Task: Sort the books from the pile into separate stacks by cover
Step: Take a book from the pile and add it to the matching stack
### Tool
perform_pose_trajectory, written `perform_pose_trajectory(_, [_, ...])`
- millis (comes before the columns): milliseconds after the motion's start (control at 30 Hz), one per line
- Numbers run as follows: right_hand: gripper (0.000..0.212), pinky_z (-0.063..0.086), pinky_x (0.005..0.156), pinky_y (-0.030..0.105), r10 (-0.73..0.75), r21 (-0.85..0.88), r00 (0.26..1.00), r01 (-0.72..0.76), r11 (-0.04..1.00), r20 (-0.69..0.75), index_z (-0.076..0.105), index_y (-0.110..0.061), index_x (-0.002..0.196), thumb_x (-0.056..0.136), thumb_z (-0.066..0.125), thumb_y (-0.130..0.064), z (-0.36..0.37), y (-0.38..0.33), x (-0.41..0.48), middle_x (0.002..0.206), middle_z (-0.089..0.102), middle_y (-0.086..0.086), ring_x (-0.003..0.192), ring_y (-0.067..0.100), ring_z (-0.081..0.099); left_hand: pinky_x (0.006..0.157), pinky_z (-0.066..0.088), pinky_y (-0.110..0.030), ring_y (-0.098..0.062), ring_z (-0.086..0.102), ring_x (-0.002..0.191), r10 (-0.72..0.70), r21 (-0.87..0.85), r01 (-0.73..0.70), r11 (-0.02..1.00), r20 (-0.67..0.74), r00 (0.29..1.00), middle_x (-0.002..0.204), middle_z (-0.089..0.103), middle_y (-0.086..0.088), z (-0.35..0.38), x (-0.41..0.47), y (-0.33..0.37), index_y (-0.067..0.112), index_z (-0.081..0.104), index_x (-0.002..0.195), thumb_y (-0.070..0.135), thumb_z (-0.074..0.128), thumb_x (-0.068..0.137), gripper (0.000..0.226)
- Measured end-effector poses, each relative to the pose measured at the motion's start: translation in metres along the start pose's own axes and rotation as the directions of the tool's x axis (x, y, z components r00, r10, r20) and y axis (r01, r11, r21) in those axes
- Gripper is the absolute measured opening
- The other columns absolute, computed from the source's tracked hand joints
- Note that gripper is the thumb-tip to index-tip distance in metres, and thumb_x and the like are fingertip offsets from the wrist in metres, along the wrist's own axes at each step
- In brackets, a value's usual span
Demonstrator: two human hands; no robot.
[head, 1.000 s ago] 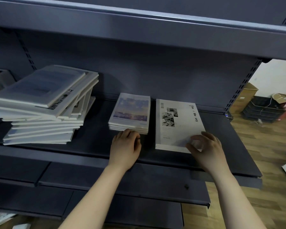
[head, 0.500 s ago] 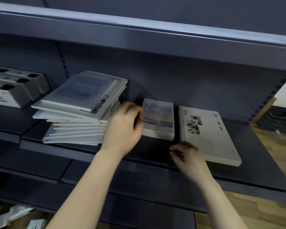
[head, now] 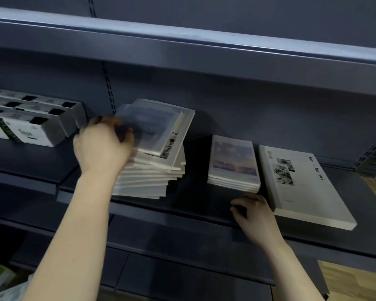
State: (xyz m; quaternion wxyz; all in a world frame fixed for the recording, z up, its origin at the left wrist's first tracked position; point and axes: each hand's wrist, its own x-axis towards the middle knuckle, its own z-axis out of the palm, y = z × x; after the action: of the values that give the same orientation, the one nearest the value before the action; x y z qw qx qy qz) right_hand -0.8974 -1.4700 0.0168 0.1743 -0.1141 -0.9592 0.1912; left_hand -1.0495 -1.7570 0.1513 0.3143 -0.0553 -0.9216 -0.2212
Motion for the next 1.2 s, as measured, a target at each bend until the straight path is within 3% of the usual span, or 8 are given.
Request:
perform_pose_trajectory(233, [0.016, 0.033, 0.079, 0.025, 0.058, -0.034, 0.998, -0.059, 0.998, -0.028, 0.072, -0.020, 0.097, 0.082, 0.067, -0.020, 0.008, -0.008, 0.003, 0.099, 0.062, 0.000, 0.102, 0.023, 0.050, 0.074, 0.046, -0.042, -0.041, 0.058, 0.093, -0.035, 0.099, 0.020, 0.995, 0.150, 0.988, 0.092, 0.065, -0.019, 0.010, 0.020, -0.017, 0.010, 0.061, 0.099, 0.070, 0.053, 0.075, 0.065])
perform_pose_trajectory(400, [0.017, 0.037, 0.079, 0.026, 0.076, -0.039, 0.997, -0.077, 0.996, -0.017, 0.071, -0.022, 0.098, 0.081, 0.067, -0.022, 0.009, -0.006, 0.003, 0.100, 0.062, -0.002, 0.103, 0.023, 0.050, 0.062, 0.040, -0.032, -0.034, 0.059, 0.083, -0.102, 0.041, 0.093, 0.995, 0.335, 0.937, 0.085, 0.062, -0.012, 0.000, 0.035, -0.010, 0.009, 0.061, 0.089, 0.070, 0.065, 0.066, 0.066])
perform_pose_trajectory(533, [0.019, 0.039, 0.081, 0.026, 0.057, -0.023, 0.998, -0.057, 0.998, 0.016, 0.071, -0.022, 0.100, 0.081, 0.067, -0.022, 0.007, -0.005, 0.000, 0.103, 0.061, -0.003, 0.104, 0.022, 0.050, 0.061, 0.039, -0.032, -0.038, 0.061, 0.083, -0.067, -0.135, 0.102, 0.986, 0.241, 0.968, 0.093, 0.062, -0.020, 0.001, 0.030, -0.004, 0.000, 0.058, 0.102, 0.044, 0.063, 0.085, 0.048])
perform_pose_trajectory(633, [0.019, 0.040, 0.085, 0.025, 0.058, 0.021, 0.997, -0.059, 0.998, 0.055, 0.071, -0.023, 0.101, 0.082, 0.066, -0.023, 0.001, -0.003, -0.001, 0.106, 0.059, -0.005, 0.106, 0.017, 0.051, 0.049, 0.056, -0.036, -0.026, 0.065, 0.062, -0.141, -0.550, 0.279, 0.787, 0.280, 0.950, 0.100, 0.058, -0.010, -0.002, 0.016, 0.013, 0.005, 0.050, 0.115, 0.025, 0.047, 0.097, 0.028])
perform_pose_trajectory(767, [0.013, 0.040, 0.080, 0.013, 0.060, 0.194, 0.998, -0.064, 0.979, 0.027, 0.071, -0.025, 0.095, 0.083, 0.066, -0.020, -0.016, -0.004, -0.002, 0.097, 0.060, -0.010, 0.096, 0.007, 0.058, 0.041, 0.053, -0.031, -0.019, 0.064, 0.050, -0.102, -0.751, 0.296, 0.591, 0.294, 0.950, 0.089, 0.058, -0.002, -0.011, -0.007, 0.052, 0.011, 0.046, 0.112, 0.017, 0.040, 0.099, 0.016])
perform_pose_trajectory(867, [0.015, 0.046, 0.075, 0.011, 0.201, 0.535, 0.978, -0.203, 0.820, 0.062, 0.067, -0.028, 0.095, 0.093, 0.054, -0.034, -0.036, -0.017, -0.002, 0.095, 0.069, -0.009, 0.086, 0.002, 0.064, 0.042, 0.053, -0.030, -0.018, 0.066, 0.053, -0.030, -0.820, 0.273, 0.503, 0.299, 0.954, 0.092, 0.059, -0.001, -0.006, -0.031, 0.080, 0.013, 0.045, 0.111, 0.016, 0.037, 0.100, 0.014])
perform_pose_trajectory(1033, [0.059, 0.047, 0.048, 0.025, 0.319, 0.929, 0.920, -0.302, 0.214, 0.225, 0.061, -0.021, 0.110, 0.083, 0.030, -0.063, -0.072, -0.028, 0.004, 0.098, 0.072, 0.009, 0.077, 0.022, 0.069, 0.042, 0.051, -0.030, -0.019, 0.066, 0.063, 0.060, -0.882, 0.313, 0.352, 0.356, 0.933, 0.099, 0.059, -0.006, 0.022, -0.078, 0.119, 0.017, 0.043, 0.112, 0.017, 0.038, 0.101, 0.012])
perform_pose_trajectory(1200, [0.033, 0.047, 0.048, 0.021, 0.412, 0.911, 0.899, -0.286, 0.297, 0.148, 0.061, -0.017, 0.114, 0.087, 0.055, 0.001, -0.085, -0.015, 0.001, 0.092, 0.066, 0.006, 0.070, 0.012, 0.061, 0.050, 0.055, -0.031, -0.016, 0.065, 0.080, 0.120, -0.817, 0.468, 0.336, 0.530, 0.840, 0.106, 0.057, 0.003, 0.046, -0.107, 0.132, 0.019, 0.044, 0.120, 0.023, 0.040, 0.101, 0.020])
